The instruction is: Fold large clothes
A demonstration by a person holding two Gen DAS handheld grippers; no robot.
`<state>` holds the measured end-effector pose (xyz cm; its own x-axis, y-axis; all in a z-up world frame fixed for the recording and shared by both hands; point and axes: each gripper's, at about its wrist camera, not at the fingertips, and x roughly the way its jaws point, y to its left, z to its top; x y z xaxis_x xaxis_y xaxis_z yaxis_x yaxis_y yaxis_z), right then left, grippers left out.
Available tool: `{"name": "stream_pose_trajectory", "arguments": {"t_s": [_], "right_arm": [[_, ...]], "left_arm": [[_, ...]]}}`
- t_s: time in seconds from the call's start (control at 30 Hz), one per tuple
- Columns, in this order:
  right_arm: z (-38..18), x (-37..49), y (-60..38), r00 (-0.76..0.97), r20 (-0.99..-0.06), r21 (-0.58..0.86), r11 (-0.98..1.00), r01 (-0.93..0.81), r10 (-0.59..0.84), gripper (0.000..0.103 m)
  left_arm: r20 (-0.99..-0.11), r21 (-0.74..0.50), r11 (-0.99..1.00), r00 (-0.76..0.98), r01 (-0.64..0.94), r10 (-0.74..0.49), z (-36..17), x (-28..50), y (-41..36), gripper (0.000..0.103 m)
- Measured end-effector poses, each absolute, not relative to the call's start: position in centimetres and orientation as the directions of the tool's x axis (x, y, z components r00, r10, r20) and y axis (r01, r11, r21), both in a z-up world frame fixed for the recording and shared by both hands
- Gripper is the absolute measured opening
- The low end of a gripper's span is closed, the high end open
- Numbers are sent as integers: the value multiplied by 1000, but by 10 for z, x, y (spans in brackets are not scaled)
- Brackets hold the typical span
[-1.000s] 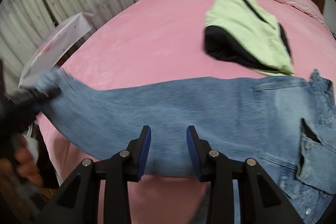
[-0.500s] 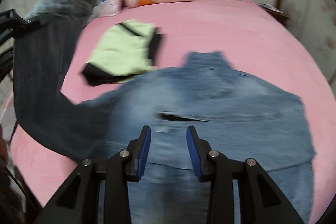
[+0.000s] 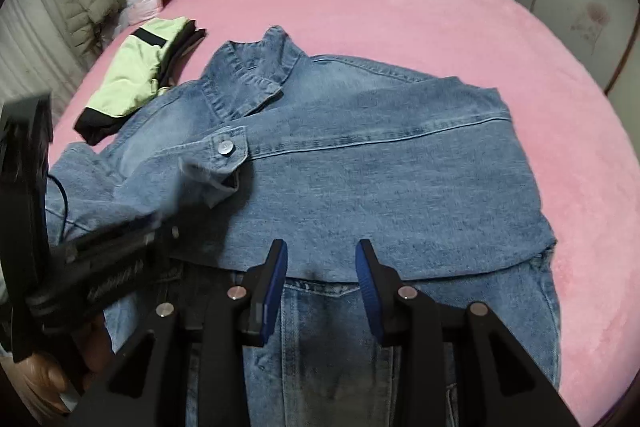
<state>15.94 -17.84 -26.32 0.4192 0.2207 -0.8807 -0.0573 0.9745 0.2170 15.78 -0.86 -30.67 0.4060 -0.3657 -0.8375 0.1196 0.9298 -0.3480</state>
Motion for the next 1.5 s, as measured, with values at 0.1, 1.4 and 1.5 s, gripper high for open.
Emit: {"name": "stream_pose_trajectory", "arguments": {"t_s": [0.1,1.4,1.5], "right_arm": [[-258,161,-176,412,-864,277,957,-91,289,43],[-263,210,-150,532,-829,131,985,-112,171,9],[-307,213,-152,459,-876,123,989,-86,149,9]], "left_arm": [[-837,-344,934,418,101,-353,-277,132,12,65],[-896,95,941,384,-325,223,-347,155,194,16],[-896,120,950,380,-289,229,-349,159,191,16]]}}
